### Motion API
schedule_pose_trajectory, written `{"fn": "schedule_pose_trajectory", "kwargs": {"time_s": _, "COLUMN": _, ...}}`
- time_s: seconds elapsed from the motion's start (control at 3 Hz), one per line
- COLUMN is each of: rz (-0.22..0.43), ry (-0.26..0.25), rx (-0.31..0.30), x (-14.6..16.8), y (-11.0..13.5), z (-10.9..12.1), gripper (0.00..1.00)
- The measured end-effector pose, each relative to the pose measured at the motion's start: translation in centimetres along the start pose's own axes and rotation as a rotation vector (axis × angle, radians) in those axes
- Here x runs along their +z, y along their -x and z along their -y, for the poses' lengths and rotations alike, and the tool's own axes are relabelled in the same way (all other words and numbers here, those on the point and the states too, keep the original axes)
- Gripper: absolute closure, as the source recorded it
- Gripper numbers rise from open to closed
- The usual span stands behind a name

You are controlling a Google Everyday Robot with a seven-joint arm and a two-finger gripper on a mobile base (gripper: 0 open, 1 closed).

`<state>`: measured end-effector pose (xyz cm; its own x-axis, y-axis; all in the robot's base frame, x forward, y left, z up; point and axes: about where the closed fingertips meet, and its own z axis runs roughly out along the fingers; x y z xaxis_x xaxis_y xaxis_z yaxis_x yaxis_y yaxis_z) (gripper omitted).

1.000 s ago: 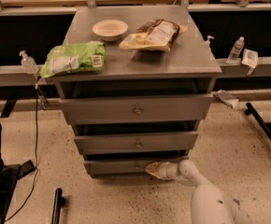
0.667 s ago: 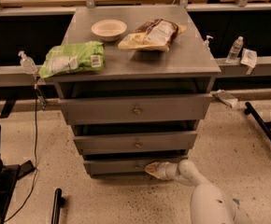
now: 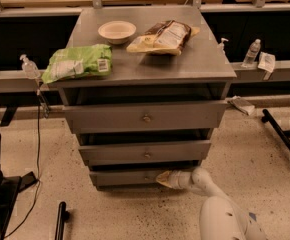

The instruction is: Close bottom drawer

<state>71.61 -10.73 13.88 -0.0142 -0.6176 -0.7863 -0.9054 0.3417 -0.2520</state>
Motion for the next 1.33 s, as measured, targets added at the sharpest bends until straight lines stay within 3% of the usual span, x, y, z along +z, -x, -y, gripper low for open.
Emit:
{"fn": "schedule_pose_trajectory", "kwargs": {"time_s": 1.0, "rz": 0.000, "ry": 0.000, "rx": 0.000, "x": -0.01, "y": -0.01, "z": -0.02, "gripper": 1.00}}
{"fn": "schedule_pose_trajectory", "kwargs": {"time_s": 1.33, "rz": 0.000, "ry": 0.000, "rx": 0.000, "x": -0.02, "y": -0.01, "z": -0.03, "gripper": 0.86}}
